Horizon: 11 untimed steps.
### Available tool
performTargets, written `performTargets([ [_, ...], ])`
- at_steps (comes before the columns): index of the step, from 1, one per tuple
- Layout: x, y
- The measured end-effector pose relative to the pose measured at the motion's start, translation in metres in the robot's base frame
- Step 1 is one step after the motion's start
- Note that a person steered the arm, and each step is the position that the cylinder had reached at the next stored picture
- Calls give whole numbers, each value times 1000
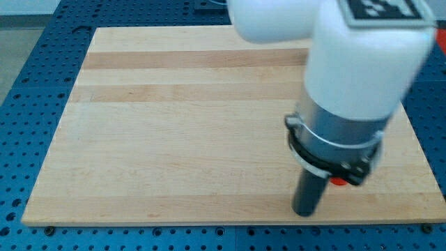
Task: Slide the red circle slightly up
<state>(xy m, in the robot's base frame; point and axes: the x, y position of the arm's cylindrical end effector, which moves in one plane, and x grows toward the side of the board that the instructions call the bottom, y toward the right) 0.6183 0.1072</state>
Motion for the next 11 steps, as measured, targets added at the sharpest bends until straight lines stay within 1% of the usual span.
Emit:
performTargets([
  [2, -4, 54],
  [3, -17, 68],
  [5, -41, 70],
  [6, -43, 70],
  [10, -42, 67],
  [11, -27, 65],
])
